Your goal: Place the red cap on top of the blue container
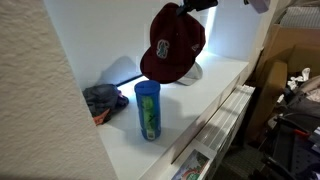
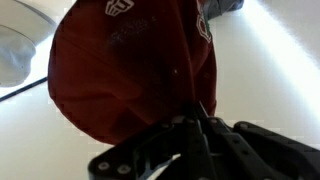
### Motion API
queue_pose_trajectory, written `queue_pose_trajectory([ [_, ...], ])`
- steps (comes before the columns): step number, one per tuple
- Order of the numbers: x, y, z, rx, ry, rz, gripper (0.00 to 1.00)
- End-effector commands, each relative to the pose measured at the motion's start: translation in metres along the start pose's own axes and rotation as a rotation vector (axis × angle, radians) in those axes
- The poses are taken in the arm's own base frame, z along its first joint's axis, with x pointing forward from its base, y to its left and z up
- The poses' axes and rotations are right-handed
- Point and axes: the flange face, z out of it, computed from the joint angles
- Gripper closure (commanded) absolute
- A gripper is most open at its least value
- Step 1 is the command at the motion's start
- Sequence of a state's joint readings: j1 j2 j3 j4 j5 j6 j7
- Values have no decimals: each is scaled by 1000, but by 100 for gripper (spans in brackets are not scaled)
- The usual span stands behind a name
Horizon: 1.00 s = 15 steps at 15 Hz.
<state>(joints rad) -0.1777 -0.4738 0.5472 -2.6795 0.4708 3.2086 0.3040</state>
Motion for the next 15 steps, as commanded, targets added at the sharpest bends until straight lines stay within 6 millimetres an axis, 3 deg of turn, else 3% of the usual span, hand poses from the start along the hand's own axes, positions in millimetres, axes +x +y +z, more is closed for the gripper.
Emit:
queue_pose_trajectory([
  [1, 3, 0, 3, 43, 135, 143, 99],
  [3, 3, -2, 3, 82, 228, 209, 99],
  [4, 23, -19, -20, 86, 246, 229, 99],
  [8, 20, -21, -2, 88, 221, 284, 99],
  [15, 7, -17, 30, -25, -206, 257, 99],
])
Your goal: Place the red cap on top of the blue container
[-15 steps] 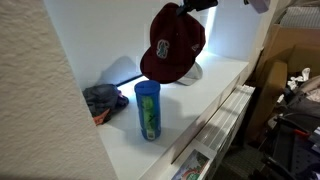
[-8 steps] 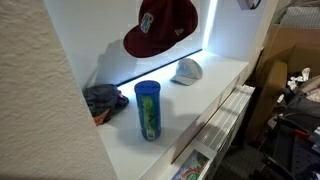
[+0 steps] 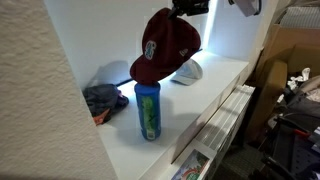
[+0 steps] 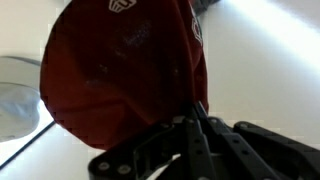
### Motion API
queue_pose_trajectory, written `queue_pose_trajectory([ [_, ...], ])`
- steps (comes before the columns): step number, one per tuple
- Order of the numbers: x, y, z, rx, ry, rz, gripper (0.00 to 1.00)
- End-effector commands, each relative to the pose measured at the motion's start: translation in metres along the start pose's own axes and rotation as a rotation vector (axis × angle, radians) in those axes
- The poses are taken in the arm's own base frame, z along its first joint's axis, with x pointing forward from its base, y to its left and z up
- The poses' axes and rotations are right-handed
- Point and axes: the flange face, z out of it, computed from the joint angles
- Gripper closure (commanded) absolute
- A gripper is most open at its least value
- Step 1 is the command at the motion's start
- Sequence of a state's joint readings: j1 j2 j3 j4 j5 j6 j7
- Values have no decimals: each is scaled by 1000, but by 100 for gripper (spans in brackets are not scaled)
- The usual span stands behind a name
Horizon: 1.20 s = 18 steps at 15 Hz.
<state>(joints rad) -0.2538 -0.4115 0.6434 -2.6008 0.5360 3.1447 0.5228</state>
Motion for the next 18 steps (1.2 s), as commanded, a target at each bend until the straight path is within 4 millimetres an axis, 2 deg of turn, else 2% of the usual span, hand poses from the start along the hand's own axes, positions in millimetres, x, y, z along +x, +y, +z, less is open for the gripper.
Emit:
queue_pose_trajectory([
  [1, 9, -1, 9, -51, -171, -2, 99],
  [7, 21, 5, 3, -78, -276, -5, 99],
  [11, 18, -3, -3, 31, -172, 97, 99],
  [13, 6, -10, -6, 96, -118, 112, 99],
  [18, -54, -23, -7, 168, -144, 97, 99],
])
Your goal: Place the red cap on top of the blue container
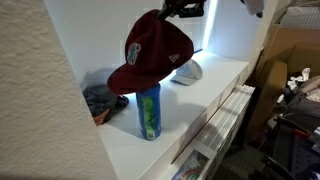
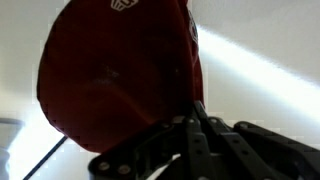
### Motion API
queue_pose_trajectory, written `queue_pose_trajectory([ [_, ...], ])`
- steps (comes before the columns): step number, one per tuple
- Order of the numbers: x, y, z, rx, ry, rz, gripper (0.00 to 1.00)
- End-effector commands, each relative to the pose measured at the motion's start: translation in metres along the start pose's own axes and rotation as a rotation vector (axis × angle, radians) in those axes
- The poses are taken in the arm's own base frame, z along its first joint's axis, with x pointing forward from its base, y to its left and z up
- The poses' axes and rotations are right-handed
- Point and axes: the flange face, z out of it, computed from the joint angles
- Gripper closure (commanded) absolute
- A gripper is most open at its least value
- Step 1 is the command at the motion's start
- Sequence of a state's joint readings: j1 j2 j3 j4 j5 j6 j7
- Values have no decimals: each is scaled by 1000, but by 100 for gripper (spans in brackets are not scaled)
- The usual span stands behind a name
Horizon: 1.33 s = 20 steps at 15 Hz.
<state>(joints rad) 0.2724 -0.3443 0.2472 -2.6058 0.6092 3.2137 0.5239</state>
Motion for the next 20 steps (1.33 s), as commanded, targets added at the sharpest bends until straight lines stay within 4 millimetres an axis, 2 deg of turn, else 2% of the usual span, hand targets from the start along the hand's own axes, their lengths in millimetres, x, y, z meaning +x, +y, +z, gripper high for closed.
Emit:
queue_pose_trajectory([
  [1, -30, 4, 6, 17, -37, -6, 99],
  [3, -37, 7, 9, 10, -70, -4, 99],
  [5, -35, 13, 11, 1, -78, 7, 99],
  [8, -18, 31, 14, -23, -70, 52, 99],
  [9, -4, 28, 22, -20, -48, 86, 99],
  [13, 15, 19, 1, 89, 15, 250, 99],
  [17, 10, 19, 1, 124, -41, 311, 99],
  [20, 6, 21, 9, 124, -75, 312, 99],
])
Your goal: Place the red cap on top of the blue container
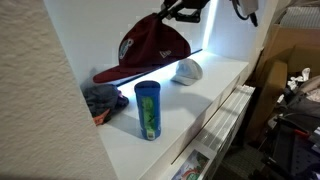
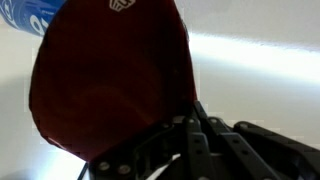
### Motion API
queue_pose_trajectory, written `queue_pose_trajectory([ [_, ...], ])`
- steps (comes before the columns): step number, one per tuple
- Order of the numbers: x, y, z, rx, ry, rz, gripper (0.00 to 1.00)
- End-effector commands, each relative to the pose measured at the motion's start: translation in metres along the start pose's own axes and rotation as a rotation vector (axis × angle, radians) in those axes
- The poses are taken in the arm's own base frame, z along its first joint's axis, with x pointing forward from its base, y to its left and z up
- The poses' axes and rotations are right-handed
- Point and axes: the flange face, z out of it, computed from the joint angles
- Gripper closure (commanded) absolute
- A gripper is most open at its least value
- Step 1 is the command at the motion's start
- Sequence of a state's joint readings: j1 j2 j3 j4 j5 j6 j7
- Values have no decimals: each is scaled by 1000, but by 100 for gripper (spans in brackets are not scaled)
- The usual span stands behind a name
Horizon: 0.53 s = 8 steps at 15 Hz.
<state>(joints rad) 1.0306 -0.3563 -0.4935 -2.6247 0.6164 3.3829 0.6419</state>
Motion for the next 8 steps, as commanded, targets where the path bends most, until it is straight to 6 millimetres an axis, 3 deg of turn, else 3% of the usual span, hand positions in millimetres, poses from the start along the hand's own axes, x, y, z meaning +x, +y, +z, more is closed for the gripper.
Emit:
queue_pose_trajectory([
  [1, -3, 7, 4, 8, -30, 17, 99],
  [8, -5, 11, 14, -18, -49, 3, 97],
])
